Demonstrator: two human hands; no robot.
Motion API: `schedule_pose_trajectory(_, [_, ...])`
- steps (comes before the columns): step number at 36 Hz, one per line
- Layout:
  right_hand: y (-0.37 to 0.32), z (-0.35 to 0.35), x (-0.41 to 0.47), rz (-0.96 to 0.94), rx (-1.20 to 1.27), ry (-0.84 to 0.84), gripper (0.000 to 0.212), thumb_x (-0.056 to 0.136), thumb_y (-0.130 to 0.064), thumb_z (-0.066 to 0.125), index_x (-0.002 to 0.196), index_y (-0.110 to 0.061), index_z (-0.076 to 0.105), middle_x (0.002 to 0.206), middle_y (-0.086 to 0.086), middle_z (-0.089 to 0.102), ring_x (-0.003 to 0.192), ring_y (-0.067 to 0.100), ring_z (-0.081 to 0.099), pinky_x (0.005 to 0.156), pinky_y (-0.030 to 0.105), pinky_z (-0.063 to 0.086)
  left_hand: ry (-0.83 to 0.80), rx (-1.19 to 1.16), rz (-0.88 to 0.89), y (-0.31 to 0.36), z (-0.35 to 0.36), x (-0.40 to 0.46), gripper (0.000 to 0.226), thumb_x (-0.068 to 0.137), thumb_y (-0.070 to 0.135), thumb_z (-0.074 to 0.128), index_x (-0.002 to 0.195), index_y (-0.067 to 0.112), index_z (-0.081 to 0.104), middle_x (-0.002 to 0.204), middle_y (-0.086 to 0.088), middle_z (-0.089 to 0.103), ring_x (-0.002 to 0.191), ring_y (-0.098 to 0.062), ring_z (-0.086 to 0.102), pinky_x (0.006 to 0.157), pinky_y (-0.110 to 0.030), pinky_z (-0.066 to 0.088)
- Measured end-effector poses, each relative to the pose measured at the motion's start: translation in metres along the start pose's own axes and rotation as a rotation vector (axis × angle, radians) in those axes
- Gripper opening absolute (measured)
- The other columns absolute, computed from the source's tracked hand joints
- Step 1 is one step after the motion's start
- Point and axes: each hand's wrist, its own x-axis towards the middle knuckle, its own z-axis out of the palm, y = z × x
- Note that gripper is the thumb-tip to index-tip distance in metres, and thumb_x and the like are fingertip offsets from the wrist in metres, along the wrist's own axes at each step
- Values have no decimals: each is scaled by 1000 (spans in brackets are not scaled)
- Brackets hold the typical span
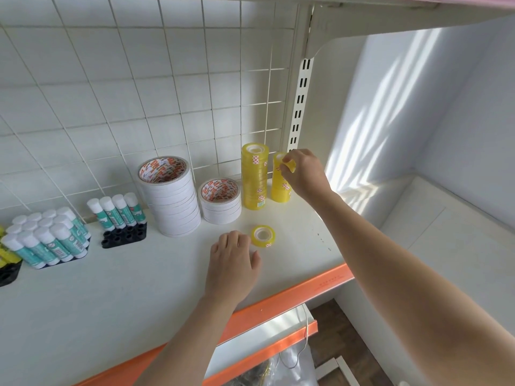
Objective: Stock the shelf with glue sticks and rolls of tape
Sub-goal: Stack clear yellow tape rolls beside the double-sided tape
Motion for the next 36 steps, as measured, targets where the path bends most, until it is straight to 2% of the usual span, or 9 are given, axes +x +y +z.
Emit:
schedule_pose_trajectory(4, [-1, 0, 0, 23, 7, -10, 21, 87, -21, 65, 102, -7, 64, 109, 13, 60, 93, 29, 56, 71, 28, 39, 4, -2, -2, 0, 0, 0, 19, 75, 27, 70, 82, 16, 57, 85, -2, 57, 83, -26, 54, 69, -40, 47])
schedule_pose_trajectory(8, [-3, -2, 1, 68, 23, -19, 22, 88, -25, 66, 101, -8, 62, 94, 10, 57, 72, 25, 52, 63, 29, 37, 3, -7, 2, 0, 1, 0, 18, 76, 28, 68, 82, 16, 56, 84, -2, 57, 82, -26, 54, 69, -39, 47])
schedule_pose_trajectory(15, [-4, -3, 4, 87, 36, -45, 22, 87, -24, 66, 102, -8, 62, 92, 9, 53, 73, 23, 50, 61, 27, 34, 20, -1, 9, -1, 2, 0, 15, 79, 32, 53, 81, 17, 54, 84, -1, 56, 82, -25, 53, 68, -39, 47])
schedule_pose_trajectory(20, [-1, -4, 6, 86, 45, -61, 22, 88, -25, 66, 102, -8, 61, 93, 12, 55, 75, 23, 49, 61, 26, 33, 26, -2, 9, -1, 3, 0, 16, 75, 28, 66, 81, 18, 55, 83, -1, 56, 81, -25, 54, 67, -39, 47])
schedule_pose_trajectory(25, [0, -3, 6, 88, 58, -75, 22, 89, -25, 65, 102, -9, 60, 96, 15, 58, 75, 25, 51, 61, 27, 33, 35, 3, 17, 1, 1, 1, 23, 79, 36, 41, 80, 18, 55, 83, 0, 56, 81, -24, 53, 67, -38, 47])
schedule_pose_trajectory(27, [-1, -3, 6, 98, 76, -70, 21, 89, -24, 65, 102, -9, 60, 96, 15, 58, 74, 23, 51, 60, 27, 32, 29, -3, 12, 1, 0, 1, 26, 79, 37, 38, 80, 18, 55, 83, 0, 56, 81, -24, 54, 67, -38, 47])
schedule_pose_trajectory(30, [-1, -3, 7, 128, 92, -66, 22, 88, -25, 66, 104, -10, 62, 97, 12, 59, 75, 20, 50, 60, 26, 32, 22, -5, 1, 1, 0, 1, 22, 79, 35, 42, 80, 18, 55, 84, 0, 57, 81, -24, 53, 67, -38, 47])
schedule_pose_trajectory(33, [-1, -4, 8, 154, 113, -64, 24, 88, -26, 66, 105, -10, 63, 100, 11, 62, 73, 19, 52, 59, 24, 34, 16, -7, -4, 0, 2, 0, 14, 76, 29, 61, 81, 17, 55, 84, -1, 57, 82, -25, 53, 67, -38, 47])
schedule_pose_trajectory(36, [0, -5, 8, 175, 136, -60, 25, 88, -26, 66, 107, -10, 63, 102, 9, 63, 73, 18, 53, 58, 23, 36, 15, -5, -2, 0, 2, 0, 16, 74, 27, 66, 81, 17, 55, 84, -1, 57, 81, -25, 54, 67, -38, 47])
